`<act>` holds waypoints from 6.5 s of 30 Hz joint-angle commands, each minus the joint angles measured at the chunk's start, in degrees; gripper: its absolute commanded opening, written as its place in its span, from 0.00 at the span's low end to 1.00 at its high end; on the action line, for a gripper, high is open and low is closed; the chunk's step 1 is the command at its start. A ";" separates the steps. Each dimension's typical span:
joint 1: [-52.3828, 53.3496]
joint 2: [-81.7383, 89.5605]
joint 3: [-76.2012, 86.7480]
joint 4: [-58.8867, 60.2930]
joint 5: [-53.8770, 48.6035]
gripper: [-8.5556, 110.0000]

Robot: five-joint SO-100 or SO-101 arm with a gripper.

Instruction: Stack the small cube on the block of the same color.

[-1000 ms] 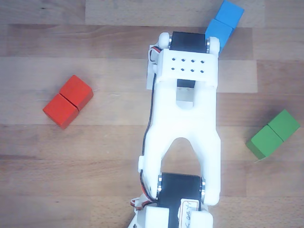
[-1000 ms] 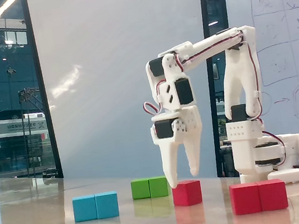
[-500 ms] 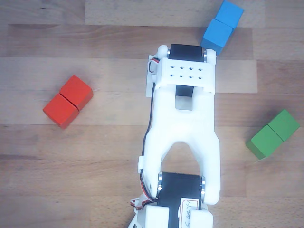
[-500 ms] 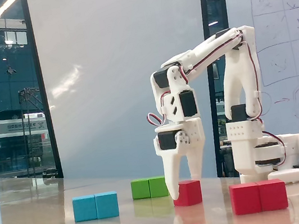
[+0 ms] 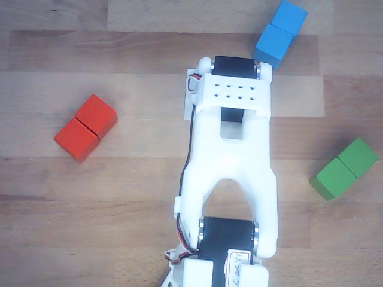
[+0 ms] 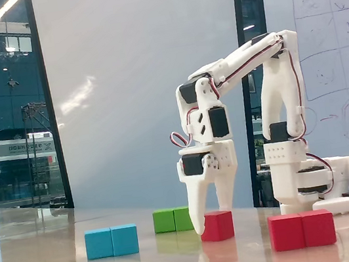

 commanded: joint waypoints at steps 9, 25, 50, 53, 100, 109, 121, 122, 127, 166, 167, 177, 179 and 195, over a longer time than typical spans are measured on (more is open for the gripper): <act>0.26 0.62 1.32 -0.79 -0.26 0.15; 0.26 2.11 0.44 -0.79 0.35 0.14; -8.00 14.24 -33.84 17.84 0.53 0.14; -13.71 12.39 -38.50 20.13 0.62 0.14; -42.54 -14.33 -43.42 21.88 0.53 0.14; -39.64 -15.56 -43.42 17.75 0.44 0.14; -38.14 -16.00 -42.71 18.11 0.35 0.14; -38.14 -16.00 -42.63 18.11 0.35 0.14; -38.85 -15.91 -42.63 18.19 0.44 0.14; -35.60 -14.94 -42.63 18.19 -0.35 0.24; -35.68 -14.94 -42.71 18.19 -0.35 0.24; -35.42 -14.94 -42.98 17.93 -0.35 0.24; -35.42 -14.94 -42.98 17.67 -0.35 0.24; -27.42 -15.47 -42.98 17.14 -3.78 0.24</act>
